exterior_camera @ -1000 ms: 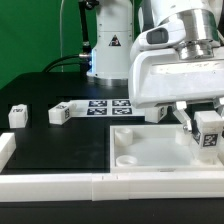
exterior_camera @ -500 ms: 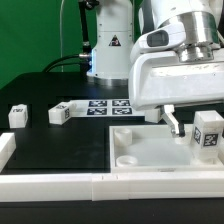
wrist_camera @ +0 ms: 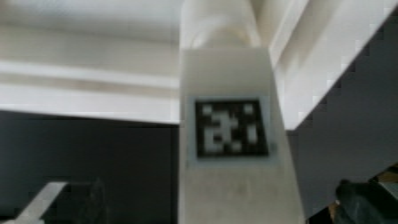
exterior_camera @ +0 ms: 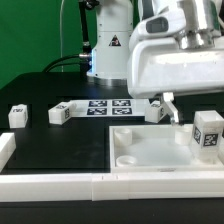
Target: Assemble one leg
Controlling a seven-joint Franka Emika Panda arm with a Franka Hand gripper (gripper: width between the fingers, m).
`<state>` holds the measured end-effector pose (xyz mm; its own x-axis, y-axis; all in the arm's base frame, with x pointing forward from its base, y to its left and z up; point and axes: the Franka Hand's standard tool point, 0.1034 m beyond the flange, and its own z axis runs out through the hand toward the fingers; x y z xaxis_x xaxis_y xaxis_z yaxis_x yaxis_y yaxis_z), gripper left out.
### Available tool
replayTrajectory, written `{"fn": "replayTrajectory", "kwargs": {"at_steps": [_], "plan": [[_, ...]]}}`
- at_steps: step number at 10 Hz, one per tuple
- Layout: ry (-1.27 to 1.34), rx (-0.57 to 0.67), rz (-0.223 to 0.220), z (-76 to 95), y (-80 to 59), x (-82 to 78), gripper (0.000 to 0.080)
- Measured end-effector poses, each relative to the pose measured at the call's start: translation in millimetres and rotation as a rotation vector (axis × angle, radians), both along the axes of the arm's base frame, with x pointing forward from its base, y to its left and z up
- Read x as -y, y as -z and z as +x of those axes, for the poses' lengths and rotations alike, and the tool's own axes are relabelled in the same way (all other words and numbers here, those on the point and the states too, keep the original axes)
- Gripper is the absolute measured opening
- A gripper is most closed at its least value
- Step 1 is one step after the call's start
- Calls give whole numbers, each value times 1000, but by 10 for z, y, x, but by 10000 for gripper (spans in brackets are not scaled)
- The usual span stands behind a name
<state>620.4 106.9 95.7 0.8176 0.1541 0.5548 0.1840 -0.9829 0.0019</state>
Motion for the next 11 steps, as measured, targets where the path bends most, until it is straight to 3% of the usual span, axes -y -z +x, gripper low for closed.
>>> {"fn": "replayTrajectory", "kwargs": {"at_steps": [4,7,11], "plan": [[4,-86,1,-47,131,-14,649],[2,-429,-5,-54,144,-38,649],[-26,-757,-26,-46,166,-11,649]]}}
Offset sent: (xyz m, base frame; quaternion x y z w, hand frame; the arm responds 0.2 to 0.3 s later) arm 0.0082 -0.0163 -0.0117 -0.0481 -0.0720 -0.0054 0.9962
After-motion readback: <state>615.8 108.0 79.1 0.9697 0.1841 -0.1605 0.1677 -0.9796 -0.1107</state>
